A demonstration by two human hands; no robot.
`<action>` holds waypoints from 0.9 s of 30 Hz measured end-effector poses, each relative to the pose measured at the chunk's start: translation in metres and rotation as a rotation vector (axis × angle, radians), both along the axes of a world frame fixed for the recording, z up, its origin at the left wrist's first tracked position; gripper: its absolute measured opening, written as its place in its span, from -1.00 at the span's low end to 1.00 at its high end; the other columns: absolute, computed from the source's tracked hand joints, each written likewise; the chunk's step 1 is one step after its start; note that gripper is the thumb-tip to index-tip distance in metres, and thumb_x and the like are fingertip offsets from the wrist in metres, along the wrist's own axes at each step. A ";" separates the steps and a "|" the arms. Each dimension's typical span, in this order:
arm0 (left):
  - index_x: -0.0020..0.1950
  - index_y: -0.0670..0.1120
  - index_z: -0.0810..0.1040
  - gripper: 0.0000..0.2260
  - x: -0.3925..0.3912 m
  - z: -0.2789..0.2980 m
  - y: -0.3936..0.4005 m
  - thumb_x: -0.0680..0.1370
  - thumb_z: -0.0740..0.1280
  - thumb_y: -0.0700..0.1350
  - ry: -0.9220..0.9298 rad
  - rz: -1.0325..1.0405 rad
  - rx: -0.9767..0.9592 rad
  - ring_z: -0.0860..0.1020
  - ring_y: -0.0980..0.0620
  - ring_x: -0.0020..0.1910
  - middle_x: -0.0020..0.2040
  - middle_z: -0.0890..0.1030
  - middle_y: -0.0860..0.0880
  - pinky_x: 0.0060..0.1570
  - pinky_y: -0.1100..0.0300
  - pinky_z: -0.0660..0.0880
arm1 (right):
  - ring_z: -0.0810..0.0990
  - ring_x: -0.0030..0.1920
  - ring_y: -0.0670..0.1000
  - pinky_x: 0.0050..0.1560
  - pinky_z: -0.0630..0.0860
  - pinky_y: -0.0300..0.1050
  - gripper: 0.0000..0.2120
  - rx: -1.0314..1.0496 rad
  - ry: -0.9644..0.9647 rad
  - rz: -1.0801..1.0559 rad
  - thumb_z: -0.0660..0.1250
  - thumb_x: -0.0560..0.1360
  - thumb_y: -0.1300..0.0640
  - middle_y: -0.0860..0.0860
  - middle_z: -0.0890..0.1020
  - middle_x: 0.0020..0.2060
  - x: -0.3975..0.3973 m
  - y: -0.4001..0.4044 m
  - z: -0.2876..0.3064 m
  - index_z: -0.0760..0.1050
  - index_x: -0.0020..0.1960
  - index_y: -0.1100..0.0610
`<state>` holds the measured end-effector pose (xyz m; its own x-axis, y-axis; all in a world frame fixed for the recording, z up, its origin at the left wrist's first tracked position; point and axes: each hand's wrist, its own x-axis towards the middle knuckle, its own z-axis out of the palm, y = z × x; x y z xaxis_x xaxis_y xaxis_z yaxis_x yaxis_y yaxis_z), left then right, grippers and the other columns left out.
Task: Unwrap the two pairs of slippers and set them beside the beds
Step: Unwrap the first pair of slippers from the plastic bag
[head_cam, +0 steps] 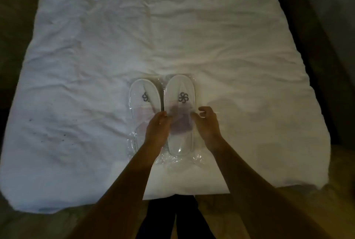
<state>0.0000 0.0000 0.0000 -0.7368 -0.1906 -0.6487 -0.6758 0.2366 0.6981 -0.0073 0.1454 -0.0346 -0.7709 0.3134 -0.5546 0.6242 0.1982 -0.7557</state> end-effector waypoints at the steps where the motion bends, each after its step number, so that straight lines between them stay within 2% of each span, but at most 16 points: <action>1: 0.20 -0.14 0.54 -0.74 -0.001 -0.002 0.001 0.56 0.23 -0.09 0.001 -0.016 -0.014 0.56 -0.23 0.16 0.15 0.59 -0.26 0.25 -0.17 0.48 | 0.55 0.02 0.05 -0.20 0.52 -0.22 -0.49 0.043 -0.027 0.042 0.40 0.46 0.03 0.10 0.47 0.17 0.000 0.000 -0.001 0.39 0.36 0.16; 3: 0.16 -0.15 0.56 -0.75 -0.003 -0.004 0.002 0.56 0.22 -0.09 0.022 -0.030 -0.029 0.56 -0.23 0.15 0.12 0.60 -0.26 0.23 -0.17 0.49 | 0.55 0.13 0.19 0.07 0.59 0.08 -0.44 0.087 -0.097 0.086 0.40 0.44 0.06 0.17 0.45 0.23 0.000 0.002 -0.009 0.35 0.38 0.21; 5: 0.14 -0.16 0.56 -0.75 -0.003 -0.005 0.003 0.54 0.23 -0.08 0.018 -0.035 -0.030 0.55 -0.24 0.15 0.11 0.60 -0.25 0.23 -0.17 0.48 | 0.57 0.15 0.23 0.14 0.57 0.17 -0.44 0.037 -0.163 0.096 0.39 0.43 0.11 0.21 0.50 0.22 0.003 0.001 -0.017 0.34 0.37 0.24; 9: -0.01 -0.15 0.55 -0.78 -0.002 -0.003 0.005 0.49 0.25 -0.03 0.016 -0.066 -0.036 0.56 -0.24 0.08 0.06 0.61 -0.24 0.18 -0.12 0.50 | 0.58 0.10 0.18 -0.03 0.55 0.01 -0.52 -0.055 -0.179 0.092 0.39 0.45 0.17 0.15 0.56 0.10 0.008 -0.005 -0.027 0.36 0.32 0.24; 11: -0.03 -0.11 0.55 -0.74 0.000 -0.004 0.003 0.45 0.26 0.05 0.017 -0.075 -0.018 0.54 -0.14 -0.05 -0.03 0.60 -0.17 0.04 -0.01 0.48 | 0.58 0.11 0.17 0.02 0.57 0.01 -0.53 -0.062 -0.178 0.097 0.39 0.45 0.19 0.15 0.57 0.11 0.008 -0.007 -0.031 0.38 0.32 0.24; 13: 0.00 -0.12 0.56 -0.75 0.000 -0.005 0.000 0.48 0.27 0.03 0.014 -0.085 -0.013 0.52 -0.06 -0.09 -0.10 0.57 -0.08 0.00 0.03 0.47 | 0.60 0.08 0.17 0.04 0.59 0.03 -0.57 -0.068 -0.179 0.101 0.39 0.44 0.20 0.16 0.60 0.09 0.006 -0.009 -0.034 0.43 0.28 0.27; 15: 0.01 -0.11 0.55 -0.77 -0.001 -0.006 -0.002 0.52 0.27 0.02 0.011 -0.086 -0.024 0.52 -0.06 -0.08 -0.11 0.57 -0.06 0.02 0.00 0.48 | 0.62 0.04 0.19 0.00 0.58 0.02 -0.63 -0.036 -0.187 0.112 0.40 0.43 0.19 0.20 0.63 0.04 0.004 -0.010 -0.035 0.50 0.20 0.30; 17: 0.03 -0.12 0.56 -0.76 -0.003 -0.007 -0.002 0.54 0.26 0.03 0.009 -0.091 -0.034 0.55 -0.10 -0.03 -0.07 0.59 -0.10 0.11 -0.08 0.50 | 0.64 -0.01 0.20 -0.02 0.57 0.04 -0.70 -0.017 -0.189 0.114 0.39 0.43 0.17 0.22 0.66 -0.03 0.001 -0.010 -0.034 0.57 0.11 0.30; 19: 0.08 -0.12 0.55 -0.76 -0.003 -0.007 -0.002 0.57 0.24 0.01 -0.004 -0.114 -0.050 0.57 -0.15 0.07 0.04 0.62 -0.15 0.20 -0.14 0.50 | 0.62 -0.13 0.14 -0.16 0.51 -0.05 -0.76 -0.023 -0.171 0.105 0.41 0.44 0.14 0.16 0.65 -0.17 -0.001 -0.011 -0.030 0.61 0.01 0.30; 21: 0.10 -0.10 0.54 -0.78 -0.002 -0.006 -0.003 0.58 0.23 -0.01 -0.019 -0.124 -0.065 0.59 -0.15 0.09 0.06 0.63 -0.16 0.20 -0.13 0.51 | 0.55 -0.22 0.09 -0.27 0.42 -0.14 -0.78 -0.045 -0.131 0.069 0.42 0.45 0.13 0.11 0.60 -0.26 -0.003 -0.012 -0.023 0.60 -0.05 0.30; 24: 0.21 -0.08 0.54 -0.69 0.000 -0.002 -0.006 0.56 0.27 0.06 -0.010 -0.132 -0.101 0.60 -0.05 0.04 0.09 0.64 -0.08 0.05 0.05 0.55 | 0.53 -0.24 0.08 -0.31 0.47 -0.09 -0.76 -0.112 -0.073 -0.006 0.44 0.45 0.12 0.16 0.58 -0.20 -0.008 -0.012 -0.009 0.53 -0.01 0.28; 26: 0.28 -0.09 0.52 -0.63 -0.001 0.004 -0.008 0.55 0.30 0.07 0.018 -0.132 -0.130 0.55 0.01 0.05 0.16 0.62 -0.04 -0.05 0.21 0.45 | 0.58 -0.17 0.14 -0.19 0.54 0.04 -0.78 -0.167 -0.045 -0.037 0.43 0.47 0.14 0.22 0.60 -0.13 -0.015 -0.010 0.005 0.51 0.01 0.25; 27: 0.30 -0.10 0.50 -0.62 -0.003 0.008 -0.009 0.55 0.32 0.05 0.031 -0.129 -0.135 0.53 0.02 0.06 0.19 0.61 -0.04 -0.10 0.27 0.40 | 0.57 -0.16 0.15 -0.17 0.52 0.04 -0.81 -0.199 -0.026 -0.052 0.42 0.48 0.15 0.22 0.59 -0.12 -0.019 -0.010 0.013 0.50 0.00 0.23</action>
<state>-0.0027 -0.0089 0.0079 -0.7799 -0.1765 -0.6005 -0.6125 0.4128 0.6741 -0.0268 0.1357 -0.0218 -0.7410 0.2346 -0.6292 0.6496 0.0133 -0.7601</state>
